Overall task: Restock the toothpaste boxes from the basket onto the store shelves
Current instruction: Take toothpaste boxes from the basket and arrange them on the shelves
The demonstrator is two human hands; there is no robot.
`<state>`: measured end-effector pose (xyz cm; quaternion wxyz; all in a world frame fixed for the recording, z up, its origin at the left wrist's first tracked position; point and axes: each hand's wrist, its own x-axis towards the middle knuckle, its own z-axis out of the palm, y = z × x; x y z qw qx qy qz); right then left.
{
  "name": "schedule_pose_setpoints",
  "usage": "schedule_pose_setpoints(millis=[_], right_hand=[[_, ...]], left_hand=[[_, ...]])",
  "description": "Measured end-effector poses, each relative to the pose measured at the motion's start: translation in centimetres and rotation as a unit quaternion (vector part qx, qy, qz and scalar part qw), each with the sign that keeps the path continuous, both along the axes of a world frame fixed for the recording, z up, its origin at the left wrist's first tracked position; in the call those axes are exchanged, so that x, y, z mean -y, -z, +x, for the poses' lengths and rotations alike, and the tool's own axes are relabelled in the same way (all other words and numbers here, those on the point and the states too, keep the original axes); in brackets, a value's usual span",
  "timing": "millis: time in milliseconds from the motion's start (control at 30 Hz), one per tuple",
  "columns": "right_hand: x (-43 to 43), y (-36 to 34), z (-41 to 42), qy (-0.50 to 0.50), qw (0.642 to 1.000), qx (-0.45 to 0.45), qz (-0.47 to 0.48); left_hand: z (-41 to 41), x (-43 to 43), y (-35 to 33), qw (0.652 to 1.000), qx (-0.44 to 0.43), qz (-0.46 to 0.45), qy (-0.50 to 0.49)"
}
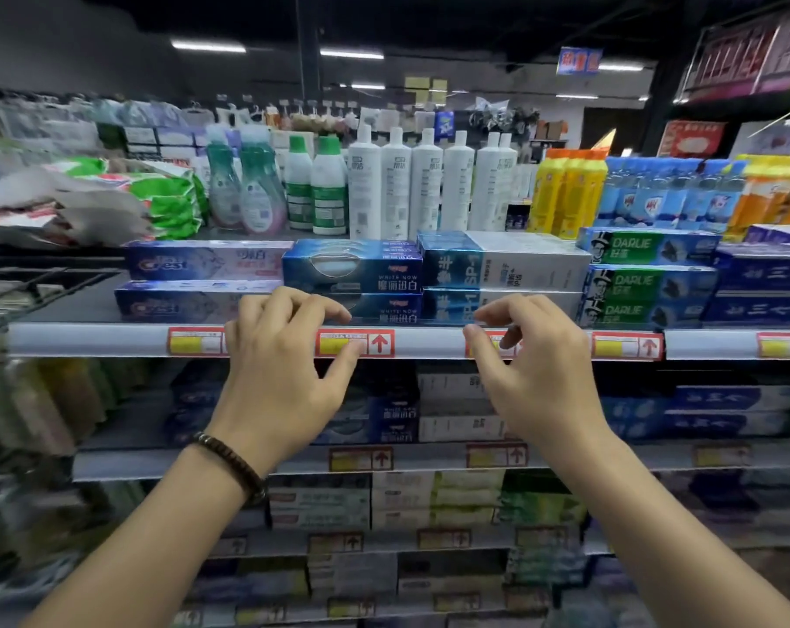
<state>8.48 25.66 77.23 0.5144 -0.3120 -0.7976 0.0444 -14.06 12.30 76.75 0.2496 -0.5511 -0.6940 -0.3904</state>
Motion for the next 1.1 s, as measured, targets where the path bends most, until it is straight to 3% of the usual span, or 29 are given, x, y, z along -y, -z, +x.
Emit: schedule_pose_setpoints(millis=[400, 700, 1100], right_hand=[[3.2, 1.3, -3.3, -0.076, 0.997, -0.004, -0.018], [5.7, 1.1, -8.2, -0.097, 0.995, 0.002, -0.023], [10.7, 0.5, -20.1, -0.090, 0.995, 0.024, -0.028]], left_hand=[[-1.5, 7.3, 0.4, 0.994, -0.020, -0.024, -0.104], [-6.1, 10.0, 1.2, 0.995, 0.002, -0.020, -0.097], [-19.1, 14.4, 1.3, 0.995, 0.016, -0.055, -0.076]])
